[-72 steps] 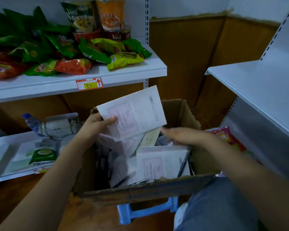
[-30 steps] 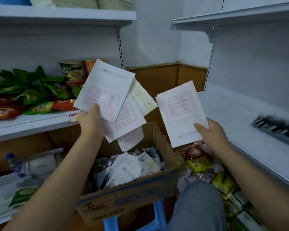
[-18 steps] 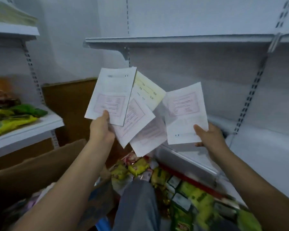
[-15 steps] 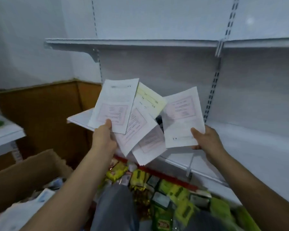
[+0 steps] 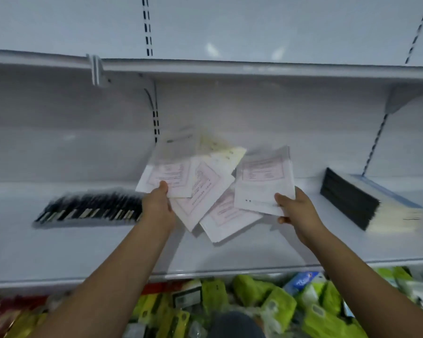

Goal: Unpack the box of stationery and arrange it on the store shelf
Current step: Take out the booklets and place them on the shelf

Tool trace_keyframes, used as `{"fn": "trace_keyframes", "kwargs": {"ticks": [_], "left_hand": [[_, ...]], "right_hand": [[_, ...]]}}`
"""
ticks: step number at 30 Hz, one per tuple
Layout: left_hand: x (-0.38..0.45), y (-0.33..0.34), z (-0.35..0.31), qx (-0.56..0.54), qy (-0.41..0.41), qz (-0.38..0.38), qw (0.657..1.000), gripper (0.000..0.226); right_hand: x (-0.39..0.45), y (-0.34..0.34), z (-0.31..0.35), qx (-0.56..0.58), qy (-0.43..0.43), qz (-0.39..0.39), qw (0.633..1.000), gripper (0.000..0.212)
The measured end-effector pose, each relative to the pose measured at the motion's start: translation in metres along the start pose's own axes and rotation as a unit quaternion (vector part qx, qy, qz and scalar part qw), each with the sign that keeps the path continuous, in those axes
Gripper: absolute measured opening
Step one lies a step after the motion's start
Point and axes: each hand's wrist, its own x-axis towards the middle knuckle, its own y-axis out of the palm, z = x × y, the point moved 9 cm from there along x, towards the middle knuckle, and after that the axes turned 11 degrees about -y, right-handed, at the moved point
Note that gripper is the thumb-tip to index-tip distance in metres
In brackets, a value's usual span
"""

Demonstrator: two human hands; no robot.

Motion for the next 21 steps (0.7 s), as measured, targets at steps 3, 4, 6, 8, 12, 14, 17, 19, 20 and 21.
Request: {"fn": "trace_keyframes", "kwargs": {"ticks": [3, 4, 6, 8, 12, 14, 17, 19, 20, 21], "left_hand": [[0.026, 0.002, 0.014, 0.183, 0.102, -0.031, 0.977, 0.026], [0.034, 0.001, 0.018, 0.265, 0.143, -0.033, 0.953, 0.030], [0.050, -0.010, 0.024, 0.395, 0.200, -0.068, 0.894, 0.035], [0.066, -0.023, 0.022, 0.460, 0.242, -0.119, 0.846, 0.032], [0.071, -0.027, 0.021, 0.340, 0.250, -0.065, 0.904, 0.024], [0.065, -0.021, 0.034, 0.238, 0.184, 0.024, 0.953, 0.021], [0.053, -0.013, 0.035, 0.242, 0.191, 0.068, 0.949, 0.024], [0.051, -0.012, 0.034, 0.249, 0.207, 0.075, 0.943, 0.024], [0.050, -0.011, 0.034, 0.242, 0.205, 0.080, 0.945, 0.026], [0.048, -0.008, 0.035, 0.237, 0.200, 0.088, 0.947, 0.028]], "right_hand": [[0.005, -0.015, -0.024, -0.098, -0.016, -0.011, 0.995, 0.014], [0.005, -0.018, -0.034, -0.142, -0.025, -0.021, 0.989, 0.011], [0.007, -0.024, -0.053, -0.175, -0.034, -0.047, 0.983, 0.012], [0.011, -0.025, -0.066, -0.139, -0.022, -0.063, 0.988, 0.012], [0.009, -0.028, -0.061, -0.071, -0.030, -0.089, 0.993, 0.006], [0.005, -0.034, -0.051, -0.076, -0.066, -0.112, 0.989, 0.011], [-0.004, -0.046, -0.032, -0.109, -0.136, -0.178, 0.969, 0.013], [-0.009, -0.057, -0.025, -0.095, -0.165, -0.230, 0.954, 0.013], [-0.009, -0.062, -0.025, -0.076, -0.169, -0.246, 0.951, 0.014], [-0.008, -0.066, -0.027, -0.045, -0.162, -0.252, 0.953, 0.016]]}}
